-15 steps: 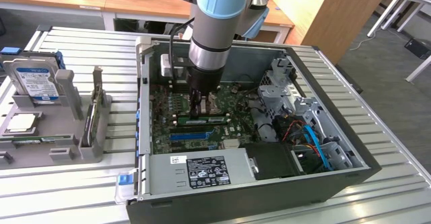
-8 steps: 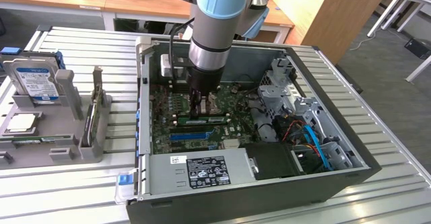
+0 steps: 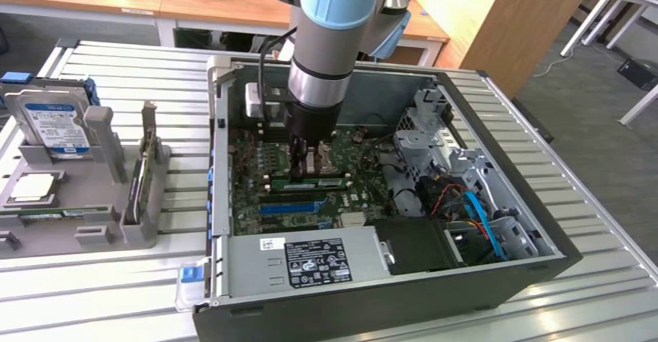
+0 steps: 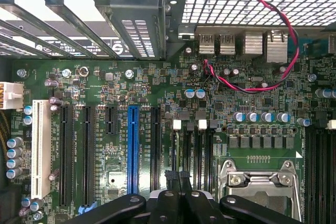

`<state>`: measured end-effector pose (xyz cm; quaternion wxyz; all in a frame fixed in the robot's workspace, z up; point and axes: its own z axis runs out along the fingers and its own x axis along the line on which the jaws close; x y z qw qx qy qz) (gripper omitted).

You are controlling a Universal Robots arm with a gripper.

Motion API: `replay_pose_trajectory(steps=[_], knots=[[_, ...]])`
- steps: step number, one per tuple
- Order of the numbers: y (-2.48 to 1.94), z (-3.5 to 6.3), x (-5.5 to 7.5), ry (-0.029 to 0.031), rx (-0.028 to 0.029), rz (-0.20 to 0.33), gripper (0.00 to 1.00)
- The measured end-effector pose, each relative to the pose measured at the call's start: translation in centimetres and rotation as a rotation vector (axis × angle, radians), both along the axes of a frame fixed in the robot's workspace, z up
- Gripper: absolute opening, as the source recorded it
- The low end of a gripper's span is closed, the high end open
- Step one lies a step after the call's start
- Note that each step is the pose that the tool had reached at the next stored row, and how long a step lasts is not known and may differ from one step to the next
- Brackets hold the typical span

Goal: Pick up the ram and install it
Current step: 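Press down the ram until it locks into place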

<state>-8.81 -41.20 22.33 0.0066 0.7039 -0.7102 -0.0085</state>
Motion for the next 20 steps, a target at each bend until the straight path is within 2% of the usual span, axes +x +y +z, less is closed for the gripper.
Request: replay_pose_trajectory(steps=[20], knots=[[0.00, -0.09, 0.00, -0.0001, 0.0002, 0.000, 0.11]])
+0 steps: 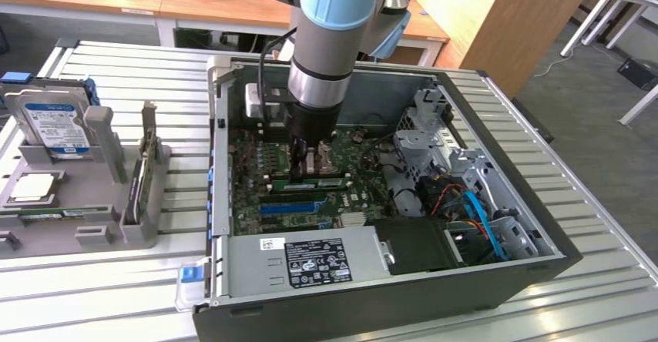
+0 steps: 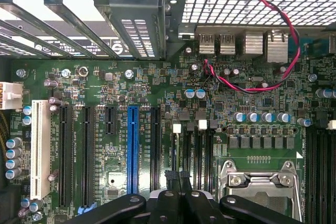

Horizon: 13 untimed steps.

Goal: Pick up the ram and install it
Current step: 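Press down the ram until it locks into place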

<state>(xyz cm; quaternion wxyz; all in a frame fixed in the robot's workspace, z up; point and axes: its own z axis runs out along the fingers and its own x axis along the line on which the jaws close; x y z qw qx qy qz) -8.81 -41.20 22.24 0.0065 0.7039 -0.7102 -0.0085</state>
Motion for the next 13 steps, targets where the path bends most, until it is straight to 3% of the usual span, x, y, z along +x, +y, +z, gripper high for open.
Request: replay_pose_trajectory(steps=[13], knots=[[0.00, -0.06, 0.00, 0.0000, 0.0000, 0.000, 0.11]])
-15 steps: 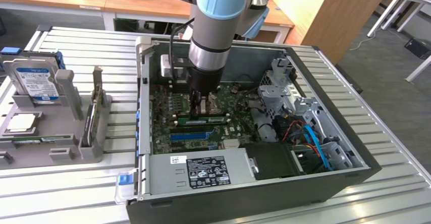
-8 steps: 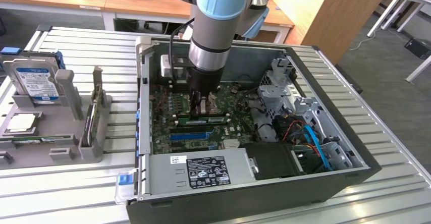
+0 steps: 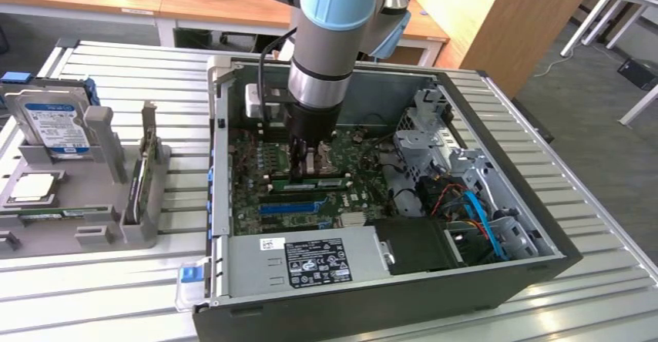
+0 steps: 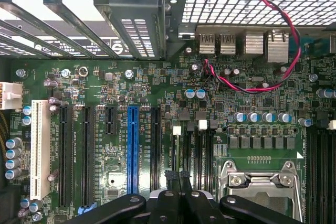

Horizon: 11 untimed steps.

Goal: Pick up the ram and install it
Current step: 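Press down the ram until it locks into place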

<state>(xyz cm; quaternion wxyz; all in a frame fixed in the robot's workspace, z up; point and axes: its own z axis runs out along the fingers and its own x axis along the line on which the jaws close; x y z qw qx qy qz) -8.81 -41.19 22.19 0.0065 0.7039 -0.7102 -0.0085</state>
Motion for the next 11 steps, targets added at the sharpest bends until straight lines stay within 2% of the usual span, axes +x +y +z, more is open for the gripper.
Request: replay_pose_trajectory(steps=[3, 11], knots=[[0.01, 0.35, 0.0, -0.0008, 0.0009, 0.000, 0.11], [0.00, 2.50, 0.0, 0.0000, -0.0001, 0.000, 0.11]])
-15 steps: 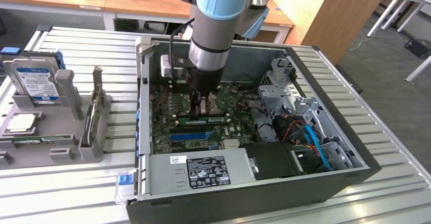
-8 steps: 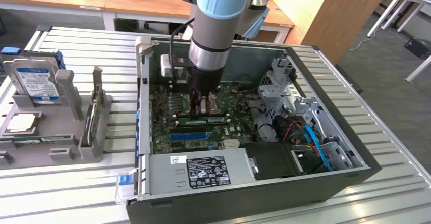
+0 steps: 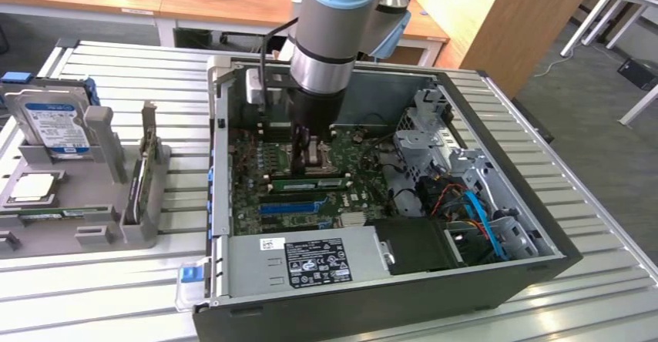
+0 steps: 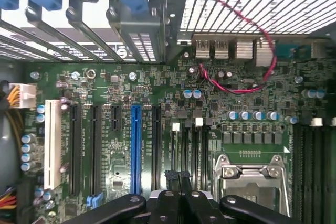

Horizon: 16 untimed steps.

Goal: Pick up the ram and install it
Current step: 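Press down the ram until it locks into place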

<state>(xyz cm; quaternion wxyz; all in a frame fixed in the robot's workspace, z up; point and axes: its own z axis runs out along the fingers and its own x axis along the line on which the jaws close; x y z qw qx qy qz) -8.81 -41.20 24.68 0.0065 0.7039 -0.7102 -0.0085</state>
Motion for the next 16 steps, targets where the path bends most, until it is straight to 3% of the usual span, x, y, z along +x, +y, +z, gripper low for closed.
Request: replay_pose_trajectory(steps=[7, 16], knots=[[0.00, 1.55, 0.0, 0.0000, -0.0001, 0.000, 0.11], [0.00, 1.63, 0.3, 0.0001, -0.0001, 0.000, 0.11]])
